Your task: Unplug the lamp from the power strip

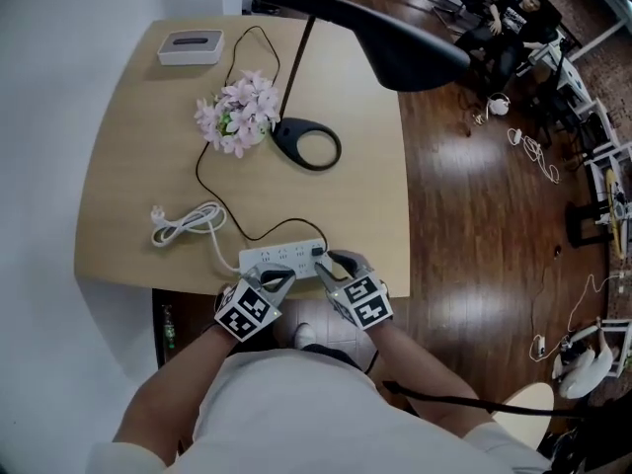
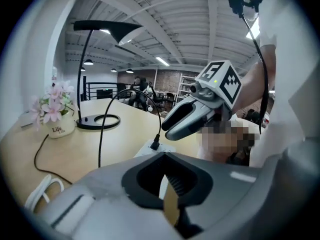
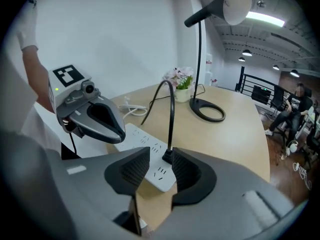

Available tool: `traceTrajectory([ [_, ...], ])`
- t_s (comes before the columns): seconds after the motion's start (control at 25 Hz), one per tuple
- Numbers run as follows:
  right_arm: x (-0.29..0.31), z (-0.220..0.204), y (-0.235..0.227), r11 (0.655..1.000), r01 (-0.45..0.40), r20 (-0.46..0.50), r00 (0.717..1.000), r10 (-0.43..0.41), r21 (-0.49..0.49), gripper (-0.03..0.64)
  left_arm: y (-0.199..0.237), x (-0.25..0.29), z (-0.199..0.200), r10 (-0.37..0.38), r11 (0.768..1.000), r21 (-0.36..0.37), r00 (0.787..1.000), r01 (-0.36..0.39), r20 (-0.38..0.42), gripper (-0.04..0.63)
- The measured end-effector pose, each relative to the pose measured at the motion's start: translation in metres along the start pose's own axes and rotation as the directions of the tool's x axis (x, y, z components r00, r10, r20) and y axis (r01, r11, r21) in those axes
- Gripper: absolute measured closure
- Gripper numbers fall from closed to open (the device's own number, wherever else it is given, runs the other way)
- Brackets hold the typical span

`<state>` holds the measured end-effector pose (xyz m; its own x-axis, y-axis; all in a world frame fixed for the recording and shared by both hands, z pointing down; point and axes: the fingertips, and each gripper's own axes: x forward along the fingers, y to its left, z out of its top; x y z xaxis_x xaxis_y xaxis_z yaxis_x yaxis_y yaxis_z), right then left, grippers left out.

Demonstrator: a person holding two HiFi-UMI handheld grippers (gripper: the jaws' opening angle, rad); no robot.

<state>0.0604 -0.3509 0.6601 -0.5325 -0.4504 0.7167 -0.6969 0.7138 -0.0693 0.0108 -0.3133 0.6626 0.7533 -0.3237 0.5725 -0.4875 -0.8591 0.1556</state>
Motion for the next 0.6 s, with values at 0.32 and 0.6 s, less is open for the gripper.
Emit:
traceTrajectory([
  [0.32,0.035,-0.009,-0.018,0.994,0.076,-0.070,0.995,-0.071,0.081,0.509,0.012,0.034,-0.019,-0.084,0.995,0.037,0.989,0.089,-0.123,0.597],
  [0.6,0.033,-0.006,-0.017,0.994,0.094,-0.100,0.991,-0.089,0.054,0.545,0.015,0.044,-0.040,-0.074,0.983,0.143,0.959,0.117,-0.274,0.597],
])
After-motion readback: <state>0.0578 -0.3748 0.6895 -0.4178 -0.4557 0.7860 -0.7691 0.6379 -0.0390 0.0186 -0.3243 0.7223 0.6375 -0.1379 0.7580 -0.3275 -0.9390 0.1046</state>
